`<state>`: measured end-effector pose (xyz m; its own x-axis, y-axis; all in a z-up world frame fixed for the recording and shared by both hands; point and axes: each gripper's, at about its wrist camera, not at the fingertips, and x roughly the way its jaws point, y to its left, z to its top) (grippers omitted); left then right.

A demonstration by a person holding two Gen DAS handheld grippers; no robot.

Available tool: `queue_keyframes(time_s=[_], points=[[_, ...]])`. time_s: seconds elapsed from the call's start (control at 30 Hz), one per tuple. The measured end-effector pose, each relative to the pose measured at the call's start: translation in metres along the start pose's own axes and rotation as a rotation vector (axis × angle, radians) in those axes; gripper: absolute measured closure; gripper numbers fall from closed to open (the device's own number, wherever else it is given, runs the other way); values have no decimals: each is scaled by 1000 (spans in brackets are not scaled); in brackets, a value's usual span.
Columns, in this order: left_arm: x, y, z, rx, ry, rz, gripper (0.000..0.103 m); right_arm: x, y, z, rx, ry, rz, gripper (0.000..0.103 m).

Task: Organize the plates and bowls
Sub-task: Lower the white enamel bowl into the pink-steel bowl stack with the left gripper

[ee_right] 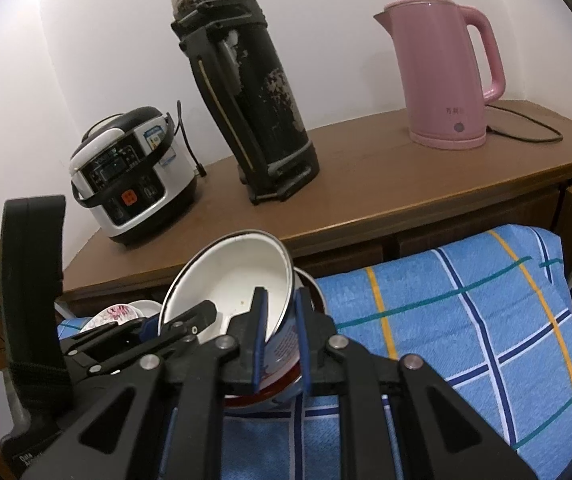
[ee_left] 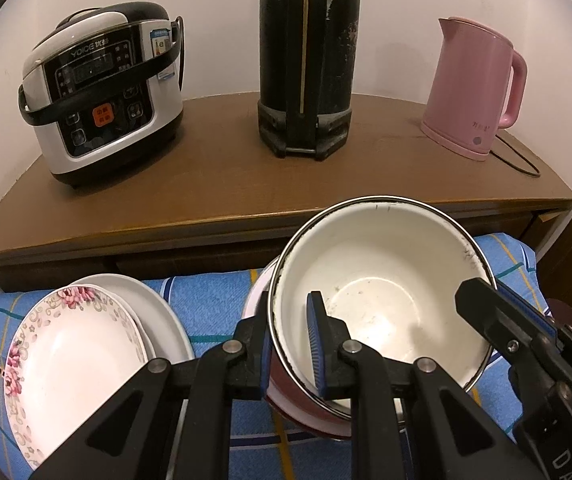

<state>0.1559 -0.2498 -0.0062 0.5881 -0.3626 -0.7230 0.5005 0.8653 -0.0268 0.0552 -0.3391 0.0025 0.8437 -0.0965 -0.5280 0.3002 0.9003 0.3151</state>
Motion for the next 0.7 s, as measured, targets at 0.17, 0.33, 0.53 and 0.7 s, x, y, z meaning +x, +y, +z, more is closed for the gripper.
queue_keyframes(time_s=[0.17, 0.33, 0.53, 0.7], points=[[0, -3, 1, 7, 1, 15, 85, 2, -2, 0, 1, 16, 1, 90], [0, -3, 1, 5, 2, 17, 84, 3, -2, 1, -3, 29, -8, 90], [-1, -5, 1, 14, 5, 21, 81, 1, -1, 2, -16, 42, -24, 90], [-1, -2, 2, 3, 15, 9, 81, 3, -1, -1, -9, 57, -22, 90]])
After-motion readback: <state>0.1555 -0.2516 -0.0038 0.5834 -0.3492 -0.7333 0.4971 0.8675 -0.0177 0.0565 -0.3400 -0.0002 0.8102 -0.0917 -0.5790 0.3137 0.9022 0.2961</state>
